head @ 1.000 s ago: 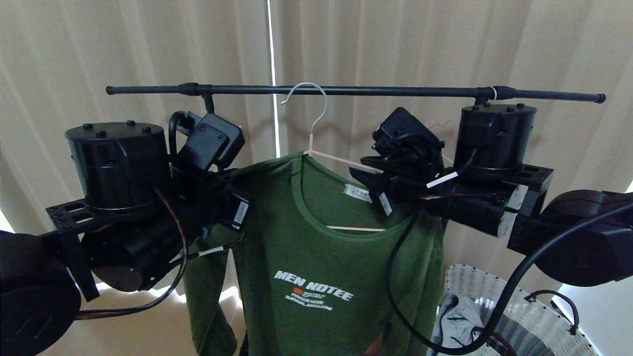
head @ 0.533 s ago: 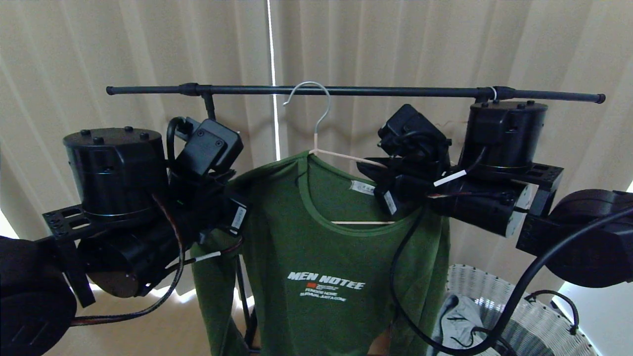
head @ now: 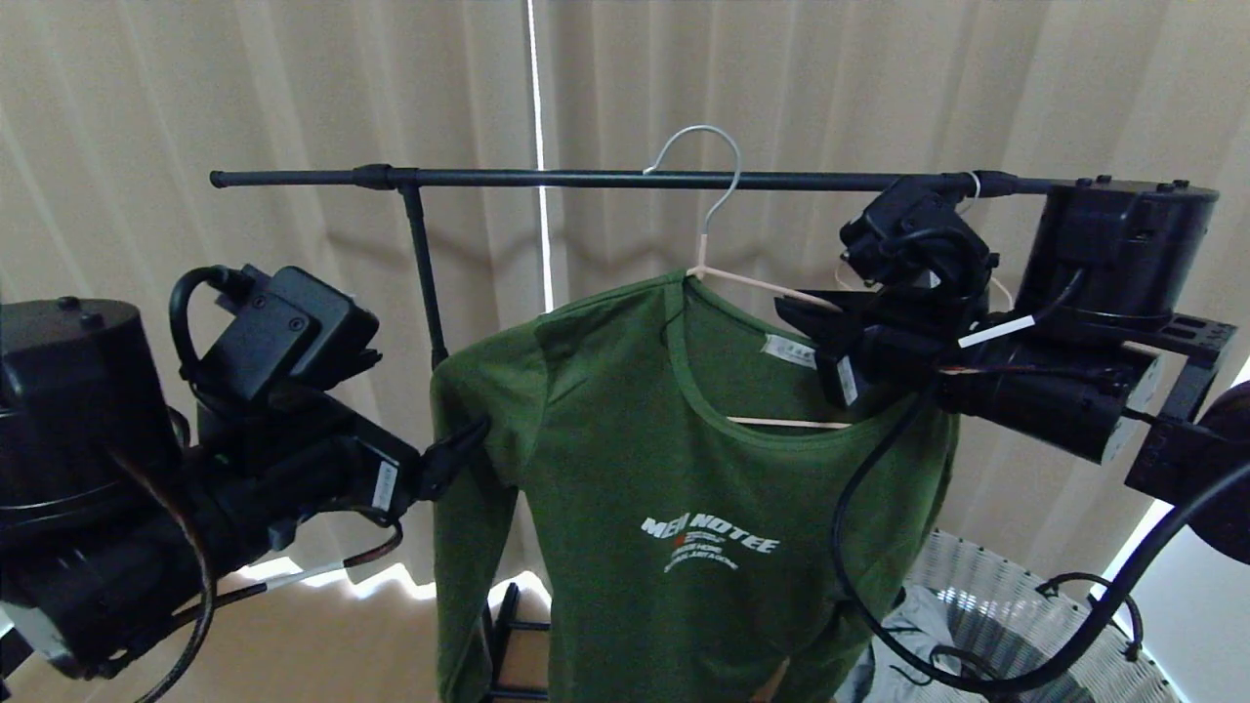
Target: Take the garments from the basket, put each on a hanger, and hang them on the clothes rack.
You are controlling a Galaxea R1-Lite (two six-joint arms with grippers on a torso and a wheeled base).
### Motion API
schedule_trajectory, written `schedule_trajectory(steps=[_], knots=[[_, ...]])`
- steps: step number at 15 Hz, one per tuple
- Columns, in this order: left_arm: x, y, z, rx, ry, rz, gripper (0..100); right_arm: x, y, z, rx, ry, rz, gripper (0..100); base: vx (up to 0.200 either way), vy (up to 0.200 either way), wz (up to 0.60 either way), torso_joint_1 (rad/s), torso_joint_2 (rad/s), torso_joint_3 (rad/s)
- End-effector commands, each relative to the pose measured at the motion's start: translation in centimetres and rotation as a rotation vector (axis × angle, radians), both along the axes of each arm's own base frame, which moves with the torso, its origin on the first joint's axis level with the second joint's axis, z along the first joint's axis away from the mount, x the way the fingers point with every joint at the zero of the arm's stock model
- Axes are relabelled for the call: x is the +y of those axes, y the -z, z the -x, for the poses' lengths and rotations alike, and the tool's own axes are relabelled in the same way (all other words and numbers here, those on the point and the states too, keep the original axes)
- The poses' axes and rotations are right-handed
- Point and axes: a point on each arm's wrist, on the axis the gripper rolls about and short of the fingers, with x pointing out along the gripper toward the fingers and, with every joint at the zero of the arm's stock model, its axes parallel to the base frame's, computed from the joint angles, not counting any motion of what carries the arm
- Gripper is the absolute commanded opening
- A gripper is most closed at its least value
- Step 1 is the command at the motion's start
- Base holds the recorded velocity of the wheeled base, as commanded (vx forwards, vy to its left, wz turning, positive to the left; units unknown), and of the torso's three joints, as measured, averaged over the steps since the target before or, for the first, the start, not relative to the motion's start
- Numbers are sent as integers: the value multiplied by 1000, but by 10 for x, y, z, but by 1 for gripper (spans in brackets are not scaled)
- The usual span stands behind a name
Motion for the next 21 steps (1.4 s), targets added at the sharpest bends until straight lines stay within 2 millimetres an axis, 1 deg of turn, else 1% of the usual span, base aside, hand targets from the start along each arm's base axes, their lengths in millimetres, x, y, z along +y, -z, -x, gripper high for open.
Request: schedule_trajectory(steps=[1, 2, 5, 6, 9, 11, 12, 14, 16, 19, 20, 21], knots=[[16, 9, 7, 23, -22, -9, 100, -11, -11, 12, -31, 9, -19, 0, 0, 0, 0, 0, 0, 0], [19, 16, 8, 49, -9, -13, 100, -13, -13, 16, -34, 8, -23, 0, 0, 0, 0, 0, 0, 0], [30, 27, 4, 95, -6, -12, 100, -20, -18, 28, -47, 5, -35, 0, 0, 0, 0, 0, 0, 0], [30, 29, 0, 106, -3, -14, 100, -22, -18, 31, -48, 5, -35, 0, 0, 0, 0, 0, 0, 0], [25, 29, -8, 111, 4, -19, 100, -23, -18, 34, -48, 2, -35, 0, 0, 0, 0, 0, 0, 0], [18, 25, -16, 103, 20, -15, 100, -22, -18, 33, -48, 2, -35, 0, 0, 0, 0, 0, 0, 0], [16, 25, -17, 101, 25, -15, 0, -22, -17, 33, -48, 2, -35, 0, 0, 0, 0, 0, 0, 0], [16, 26, -18, 107, 25, -17, 0, -22, -17, 32, -48, 1, -36, 0, 0, 0, 0, 0, 0, 0], [21, 28, -20, 113, -2, -16, 0, -21, -17, 31, -46, 2, -36, 0, 0, 0, 0, 0, 0, 0], [50, 35, -25, 139, -128, -23, 0, -29, -16, 25, -43, 45, -32, 0, 0, 0, 0, 0, 0, 0], [57, 38, -24, 151, -159, -25, 0, -31, -16, 23, -42, 56, -31, 0, 0, 0, 0, 0, 0, 0], [60, 39, -24, 154, -169, -25, 0, -32, -15, 21, -41, 62, -30, 0, 0, 0, 0, 0, 0, 0]])
